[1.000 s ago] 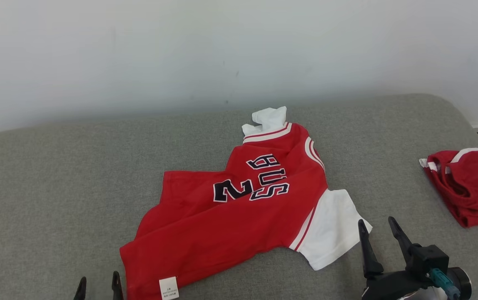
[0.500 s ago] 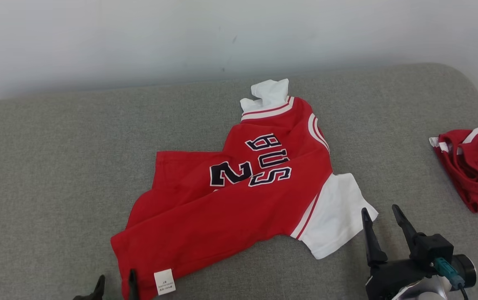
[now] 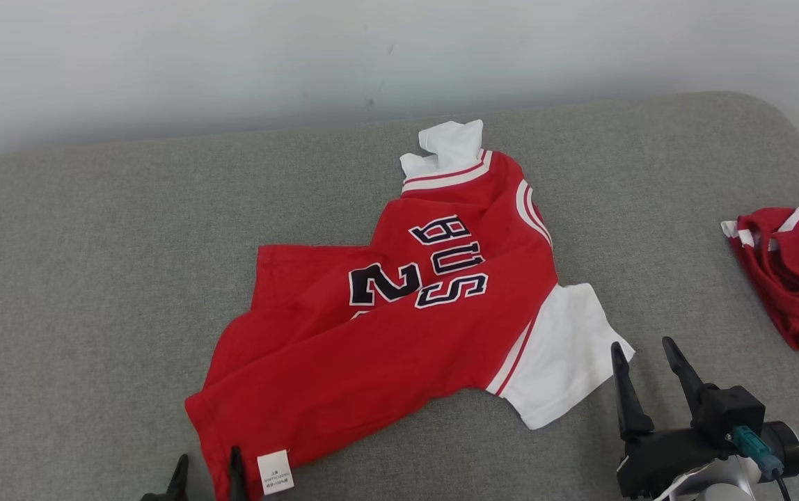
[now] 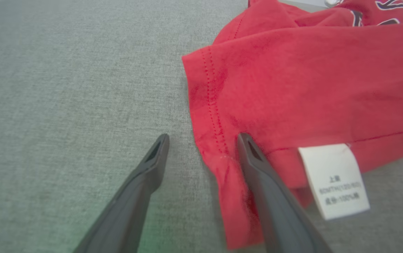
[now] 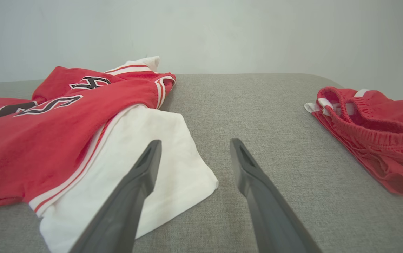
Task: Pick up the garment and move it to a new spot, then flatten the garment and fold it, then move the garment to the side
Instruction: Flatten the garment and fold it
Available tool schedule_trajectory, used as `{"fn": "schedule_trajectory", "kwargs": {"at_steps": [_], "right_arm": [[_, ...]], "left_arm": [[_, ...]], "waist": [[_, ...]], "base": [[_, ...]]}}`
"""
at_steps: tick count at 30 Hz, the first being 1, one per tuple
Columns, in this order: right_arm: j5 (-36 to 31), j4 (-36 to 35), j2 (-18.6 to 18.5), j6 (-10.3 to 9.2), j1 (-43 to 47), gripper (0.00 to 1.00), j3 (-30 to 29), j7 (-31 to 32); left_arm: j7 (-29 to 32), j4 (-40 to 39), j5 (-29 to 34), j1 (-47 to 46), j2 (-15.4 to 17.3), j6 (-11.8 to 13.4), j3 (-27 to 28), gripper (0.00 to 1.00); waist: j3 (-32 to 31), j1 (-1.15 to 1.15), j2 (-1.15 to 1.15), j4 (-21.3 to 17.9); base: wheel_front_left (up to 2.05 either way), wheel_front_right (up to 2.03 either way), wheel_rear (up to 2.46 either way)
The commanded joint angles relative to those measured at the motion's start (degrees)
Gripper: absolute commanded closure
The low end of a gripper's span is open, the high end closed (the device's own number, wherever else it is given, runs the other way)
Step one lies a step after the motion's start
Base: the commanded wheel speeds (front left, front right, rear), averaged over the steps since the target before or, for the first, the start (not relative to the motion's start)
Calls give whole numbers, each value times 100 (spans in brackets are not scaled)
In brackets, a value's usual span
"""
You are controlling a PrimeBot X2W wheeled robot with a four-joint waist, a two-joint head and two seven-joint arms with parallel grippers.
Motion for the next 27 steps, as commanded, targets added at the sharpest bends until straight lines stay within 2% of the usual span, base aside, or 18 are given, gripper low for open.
{"fn": "schedule_trajectory", "kwargs": {"at_steps": [1, 4, 5, 6, 8, 9, 11, 20, 27], "right_arm": [[21, 1, 24, -15, -15, 0, -3, 1], [7, 27, 52, -15, -8, 0, -14, 1], [1, 34, 62, -15, -5, 0, -18, 1], [-5, 39, 70, -15, -2, 0, -18, 1], [-9, 55, 72, -15, 6, 0, -27, 1], [-8, 60, 66, -15, 12, 0, -38, 1], [-9, 73, 53, -15, 30, 0, -51, 1], [18, 215, 36, -15, 87, 0, -182, 2], [-39, 681, 19, -15, -211, 0, -386, 1]], "left_arm": [[28, 28, -74, 104, -43, 4, -82, 0], [28, 53, -102, 177, -36, 28, -167, 0], [28, 73, -111, 184, -34, 42, -176, 7], [28, 98, -127, 188, -35, 43, -181, 44], [28, 139, -149, 181, -35, 49, -172, 70], [28, 154, -155, 177, -35, 48, -167, 76], [28, 172, -178, 175, -32, 15, -152, 100], [21, 19, -141, 176, -29, -3, -127, 100], [10, -202, 8, 186, -25, -76, -70, 100]], "waist": [[-15, -1, 0, 12], [-50, -1, 0, 27], [-61, -1, 0, 31], [-69, -1, 0, 36], [-83, -1, 0, 42], [-91, -1, 0, 47], [-105, -1, 0, 54], [-167, -1, 0, 95], [-100, -1, 0, 192]], "base": [[0, 0, 0], [0, 0, 0], [0, 0, 0], [0, 0, 0], [0, 0, 0], [0, 0, 0], [0, 0, 0], [0, 0, 0], [0, 0, 0]]}}
